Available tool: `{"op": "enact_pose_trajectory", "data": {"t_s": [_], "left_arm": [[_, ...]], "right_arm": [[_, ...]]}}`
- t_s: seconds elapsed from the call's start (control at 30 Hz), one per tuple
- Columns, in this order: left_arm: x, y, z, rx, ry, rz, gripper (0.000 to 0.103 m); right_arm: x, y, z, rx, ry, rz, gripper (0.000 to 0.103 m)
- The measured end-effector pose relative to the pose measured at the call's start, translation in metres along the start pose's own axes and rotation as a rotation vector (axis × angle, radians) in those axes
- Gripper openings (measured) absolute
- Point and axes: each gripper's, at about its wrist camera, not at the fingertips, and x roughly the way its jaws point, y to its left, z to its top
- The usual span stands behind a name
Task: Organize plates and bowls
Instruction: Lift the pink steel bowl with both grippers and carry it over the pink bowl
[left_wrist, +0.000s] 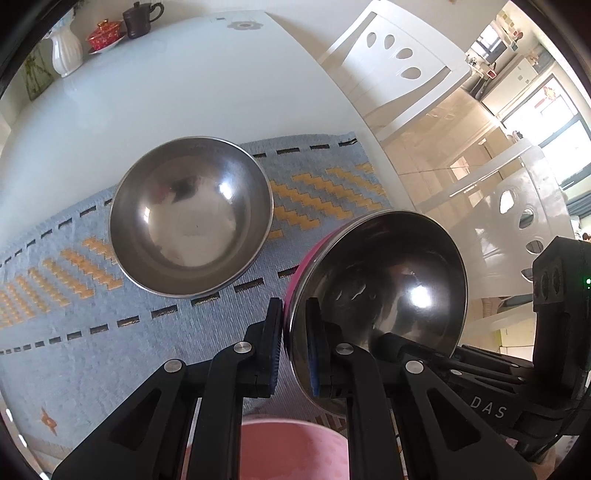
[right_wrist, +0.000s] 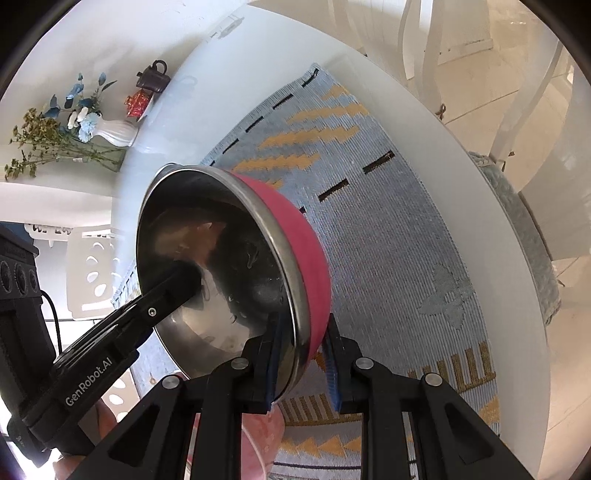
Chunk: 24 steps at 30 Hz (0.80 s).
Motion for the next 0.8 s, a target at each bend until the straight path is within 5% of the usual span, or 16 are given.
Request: {"op": "enact_pose_trajectory", "data": {"t_s": [0.8], "left_arm": [[-0.059,0.016,-0.034,-0.022,-0.066,-0.023,0.010]], "right_arm": [[-0.046,0.047,-0.038,-0.060,-0.025,0.020,0.022]]}}
